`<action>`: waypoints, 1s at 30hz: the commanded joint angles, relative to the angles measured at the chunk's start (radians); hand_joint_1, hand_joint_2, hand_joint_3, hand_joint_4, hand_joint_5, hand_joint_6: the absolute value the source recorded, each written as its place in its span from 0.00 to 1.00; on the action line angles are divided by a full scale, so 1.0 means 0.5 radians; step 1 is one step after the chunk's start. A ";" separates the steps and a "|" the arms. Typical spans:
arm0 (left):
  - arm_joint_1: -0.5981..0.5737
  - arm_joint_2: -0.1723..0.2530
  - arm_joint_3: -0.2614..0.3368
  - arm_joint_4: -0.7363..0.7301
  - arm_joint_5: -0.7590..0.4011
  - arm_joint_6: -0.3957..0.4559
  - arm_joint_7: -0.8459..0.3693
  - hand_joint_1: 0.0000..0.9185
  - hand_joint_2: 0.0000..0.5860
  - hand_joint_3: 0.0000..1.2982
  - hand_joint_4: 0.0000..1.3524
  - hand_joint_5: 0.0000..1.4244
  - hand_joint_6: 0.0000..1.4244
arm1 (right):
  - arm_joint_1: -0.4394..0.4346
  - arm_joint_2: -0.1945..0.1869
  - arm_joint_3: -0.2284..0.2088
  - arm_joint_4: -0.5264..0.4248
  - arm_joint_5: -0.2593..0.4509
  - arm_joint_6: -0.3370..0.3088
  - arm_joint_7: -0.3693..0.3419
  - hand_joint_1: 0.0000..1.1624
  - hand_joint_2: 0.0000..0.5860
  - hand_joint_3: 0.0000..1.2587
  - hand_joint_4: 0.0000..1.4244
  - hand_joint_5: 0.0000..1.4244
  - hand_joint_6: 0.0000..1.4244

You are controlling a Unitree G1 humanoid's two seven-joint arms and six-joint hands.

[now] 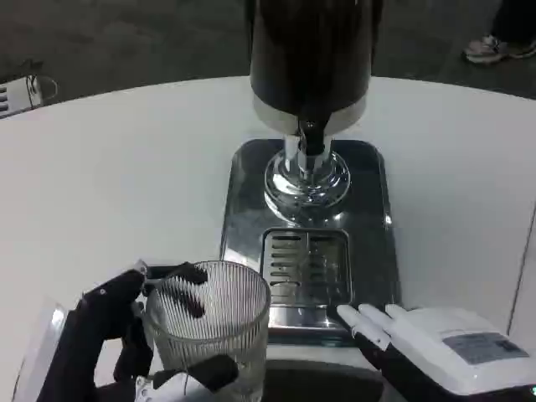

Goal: Grasp the cup under the faucet to collect the drink, then remove the cup.

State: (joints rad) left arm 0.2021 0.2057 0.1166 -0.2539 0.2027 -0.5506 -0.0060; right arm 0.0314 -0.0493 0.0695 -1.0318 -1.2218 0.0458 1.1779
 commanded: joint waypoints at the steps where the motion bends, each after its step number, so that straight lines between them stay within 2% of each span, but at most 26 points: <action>1: -0.001 0.007 0.014 0.002 -0.039 -0.018 -0.002 0.60 0.00 0.75 0.80 0.91 1.00 | -0.002 -0.012 0.010 -0.031 -0.002 0.019 0.013 0.48 0.70 0.00 0.00 0.00 0.00; 18: -0.056 -0.011 -0.012 0.048 0.003 -0.014 0.017 0.60 0.00 0.75 0.80 0.91 1.00 | -0.021 -0.082 -0.022 -0.031 0.041 0.066 -0.004 0.48 0.70 0.00 0.00 0.00 0.00; 24: -0.125 -0.028 -0.002 0.153 0.065 -0.023 0.070 0.60 0.00 0.75 0.80 0.91 1.00 | -0.012 -0.080 -0.030 -0.031 0.053 0.061 -0.021 0.48 0.70 0.00 0.00 0.00 0.00; 30: -0.336 -0.001 0.001 0.408 0.195 -0.043 0.170 0.60 0.00 0.75 0.80 0.91 1.00 | -0.001 -0.072 -0.065 -0.031 0.072 0.045 -0.038 0.48 0.71 0.00 0.00 0.00 0.00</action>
State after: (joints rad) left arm 0.0868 0.1964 0.1116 -0.1022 0.2744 -0.5530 0.0385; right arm 0.0205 -0.0884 0.0485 -1.0320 -1.1946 0.0746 1.1733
